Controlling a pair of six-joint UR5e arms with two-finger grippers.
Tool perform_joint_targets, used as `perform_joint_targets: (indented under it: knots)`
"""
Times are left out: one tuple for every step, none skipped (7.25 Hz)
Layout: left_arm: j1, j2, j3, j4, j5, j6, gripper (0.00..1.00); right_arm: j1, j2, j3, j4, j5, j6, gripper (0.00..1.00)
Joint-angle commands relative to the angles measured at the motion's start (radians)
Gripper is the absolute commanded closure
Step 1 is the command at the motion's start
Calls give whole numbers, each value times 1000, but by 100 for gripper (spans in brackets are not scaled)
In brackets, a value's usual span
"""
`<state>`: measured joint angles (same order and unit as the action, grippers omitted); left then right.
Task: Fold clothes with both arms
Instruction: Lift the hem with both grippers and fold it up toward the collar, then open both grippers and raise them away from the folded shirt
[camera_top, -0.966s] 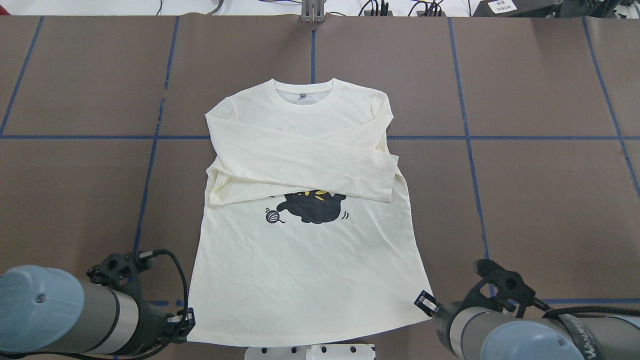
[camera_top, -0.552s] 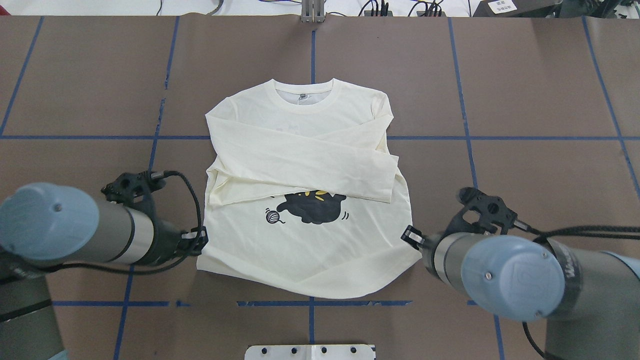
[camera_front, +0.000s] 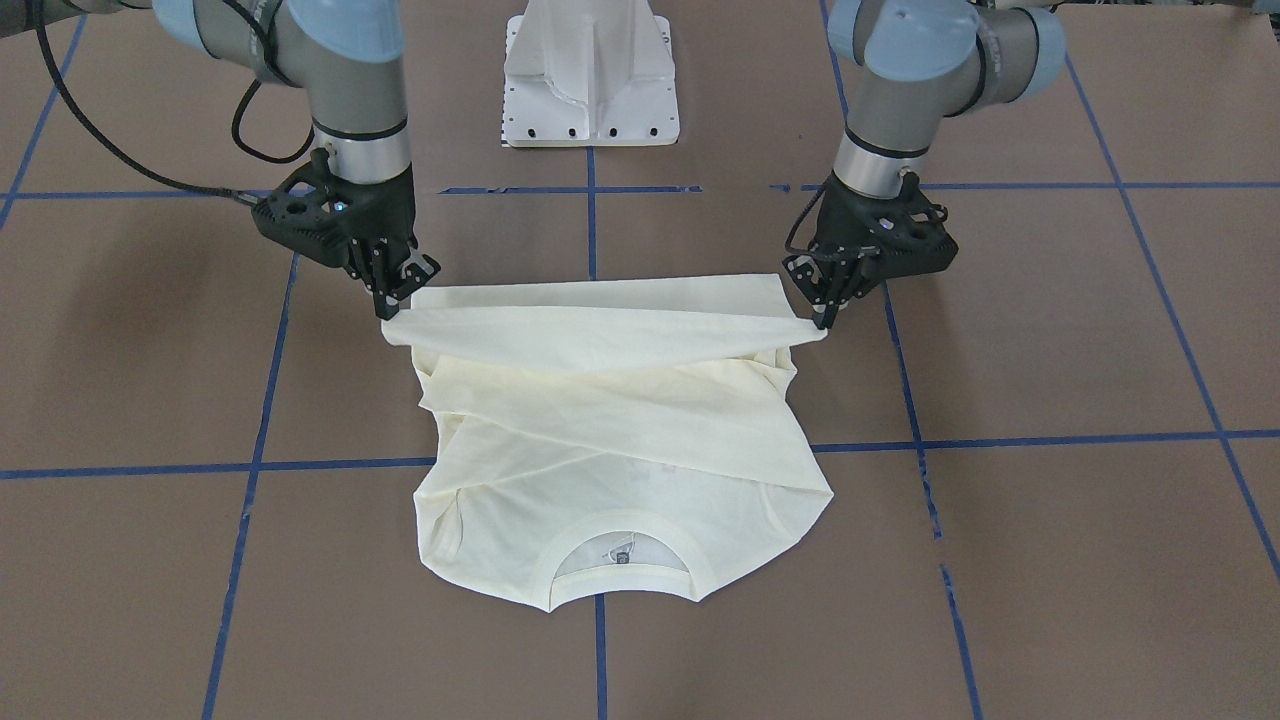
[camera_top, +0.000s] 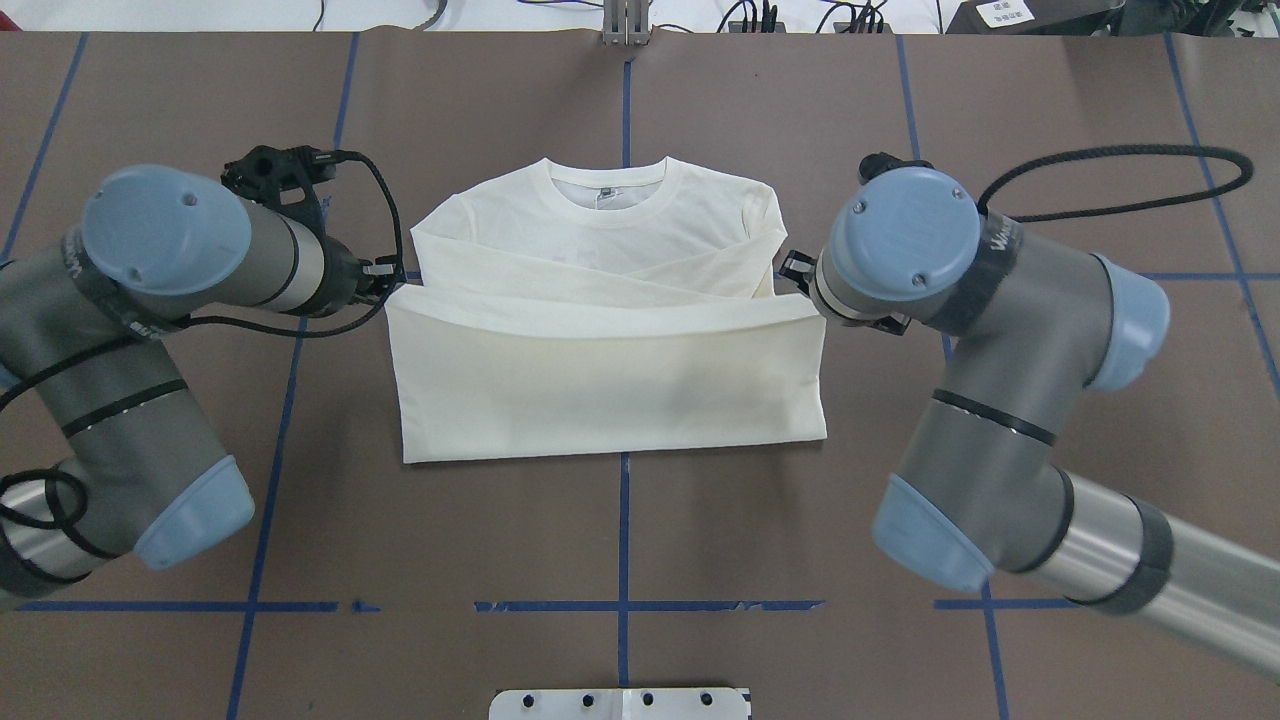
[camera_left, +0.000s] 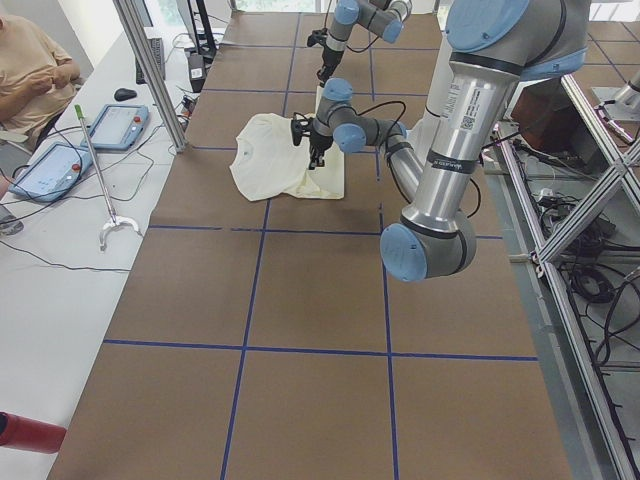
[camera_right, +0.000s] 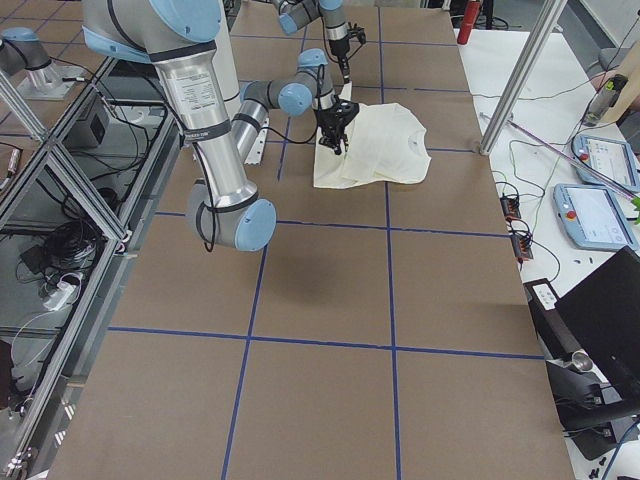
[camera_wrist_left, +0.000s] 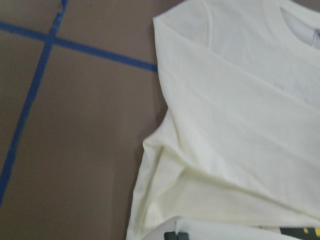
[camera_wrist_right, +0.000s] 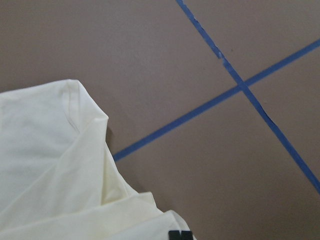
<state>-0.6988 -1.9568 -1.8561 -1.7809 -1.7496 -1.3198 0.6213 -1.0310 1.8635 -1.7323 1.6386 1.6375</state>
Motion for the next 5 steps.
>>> perform_joint_targets:
  knots:
    - [-51,-62,176,-124,53,22,100,63,153,-345,193,1,-21,100]
    - [-51,-103,239,-130,74,19,100,80,193,-431,207,3,-25,100]
    - [-53,-144,347,-226,96,17,100,89,207,-481,215,3,-77,100]
    - [-53,-148,451,-352,102,17,100,101,248,-553,258,1,-100,100]
    - [-51,-149,507,-420,104,17,100,103,261,-585,269,3,-125,100]
